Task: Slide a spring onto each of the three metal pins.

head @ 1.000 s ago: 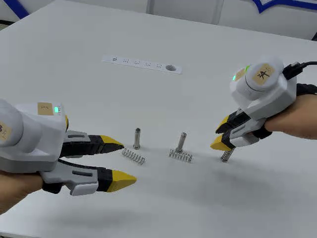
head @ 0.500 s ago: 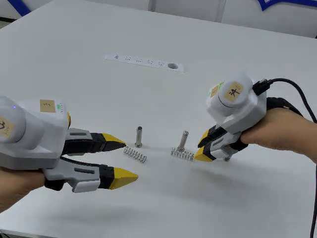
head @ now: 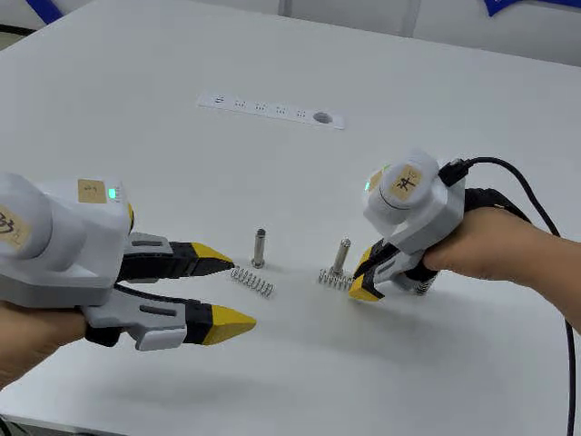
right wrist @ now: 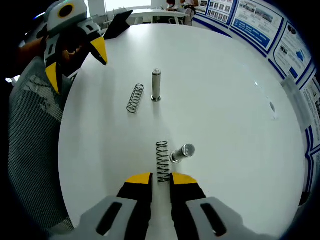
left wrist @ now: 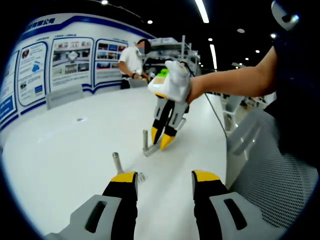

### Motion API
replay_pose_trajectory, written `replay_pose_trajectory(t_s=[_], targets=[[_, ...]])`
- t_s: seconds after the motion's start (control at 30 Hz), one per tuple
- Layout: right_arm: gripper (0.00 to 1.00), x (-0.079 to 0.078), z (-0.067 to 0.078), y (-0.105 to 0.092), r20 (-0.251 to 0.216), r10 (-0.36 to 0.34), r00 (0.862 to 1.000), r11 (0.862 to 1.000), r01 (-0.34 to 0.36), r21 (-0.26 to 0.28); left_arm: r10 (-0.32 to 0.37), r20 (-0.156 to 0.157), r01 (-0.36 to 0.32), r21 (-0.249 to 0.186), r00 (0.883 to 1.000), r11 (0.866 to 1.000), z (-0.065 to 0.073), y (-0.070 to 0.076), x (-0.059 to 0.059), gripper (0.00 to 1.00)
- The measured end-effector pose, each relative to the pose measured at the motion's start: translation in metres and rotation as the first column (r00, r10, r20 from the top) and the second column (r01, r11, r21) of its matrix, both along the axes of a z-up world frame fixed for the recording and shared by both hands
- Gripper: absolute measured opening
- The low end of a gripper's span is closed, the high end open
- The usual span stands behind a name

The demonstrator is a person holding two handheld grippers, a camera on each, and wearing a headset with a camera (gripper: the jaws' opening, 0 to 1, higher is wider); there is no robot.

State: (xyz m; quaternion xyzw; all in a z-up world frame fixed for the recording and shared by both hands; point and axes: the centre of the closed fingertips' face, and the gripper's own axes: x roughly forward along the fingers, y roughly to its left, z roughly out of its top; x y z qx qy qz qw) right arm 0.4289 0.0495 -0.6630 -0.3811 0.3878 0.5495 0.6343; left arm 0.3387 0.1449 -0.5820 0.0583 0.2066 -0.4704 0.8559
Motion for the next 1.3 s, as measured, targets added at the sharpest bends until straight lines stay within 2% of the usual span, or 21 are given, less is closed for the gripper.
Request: replay_pose_trajectory(t_s=[0.17,0.57,0.83,1.0,1.3], targets=[[0.14,0.0,-0.005,0.002,-0.009,0.007,1.0,1.0,-0.007,-0.011,-0.001,-0.001,0.001,0.0,1.0,1.0,0.0,0.0,0.0,0.44],[0.12,-0.002,-0.004,0.004,-0.043,-0.009,0.999,1.0,0.009,-0.011,-0.003,-0.004,0.003,0.004,1.0,1.0,0.0,0.0,-0.001,0.43],[0.12,-0.002,-0.004,0.004,-0.038,-0.015,0.999,1.0,0.014,-0.021,-0.009,-0.003,0.009,0.007,1.0,1.0,-0.001,-0.002,-0.002,0.43],[0.12,-0.009,-0.004,0.002,-0.039,0.0,0.999,0.999,-0.001,-0.037,-0.011,-0.003,0.012,0.009,1.0,1.0,0.0,-0.002,-0.002,0.42],[0.11,-0.02,0.009,-0.005,-0.039,0.021,0.999,0.999,-0.023,-0.049,-0.02,-0.003,0.02,0.009,1.0,1.0,0.0,-0.005,-0.001,0.42]])
